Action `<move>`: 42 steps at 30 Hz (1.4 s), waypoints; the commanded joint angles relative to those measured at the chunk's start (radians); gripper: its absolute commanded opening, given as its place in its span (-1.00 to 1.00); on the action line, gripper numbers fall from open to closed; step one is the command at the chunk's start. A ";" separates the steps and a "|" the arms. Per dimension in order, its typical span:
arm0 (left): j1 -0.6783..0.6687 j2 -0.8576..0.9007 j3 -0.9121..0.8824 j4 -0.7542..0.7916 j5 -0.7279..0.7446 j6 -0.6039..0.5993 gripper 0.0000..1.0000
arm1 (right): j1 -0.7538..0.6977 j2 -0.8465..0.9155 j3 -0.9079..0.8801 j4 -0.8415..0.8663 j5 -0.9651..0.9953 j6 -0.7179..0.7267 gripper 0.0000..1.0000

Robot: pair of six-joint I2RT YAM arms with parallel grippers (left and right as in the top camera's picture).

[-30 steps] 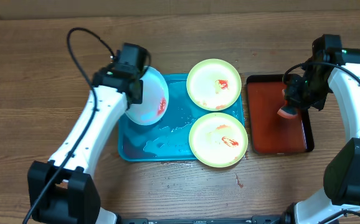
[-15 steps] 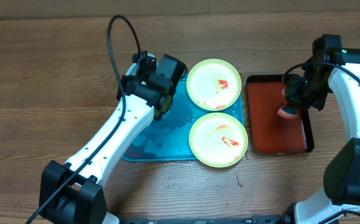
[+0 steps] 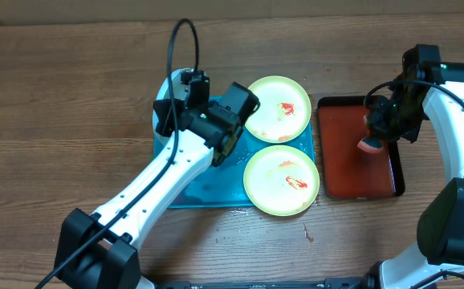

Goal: Clean dirty plates on tray and stack at the side
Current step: 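Carry white plate left off the tray and set it on table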

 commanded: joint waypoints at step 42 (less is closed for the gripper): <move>0.523 -0.036 0.003 0.031 1.093 0.125 -0.91 | 0.005 -0.011 -0.001 -0.012 0.010 -0.004 -0.92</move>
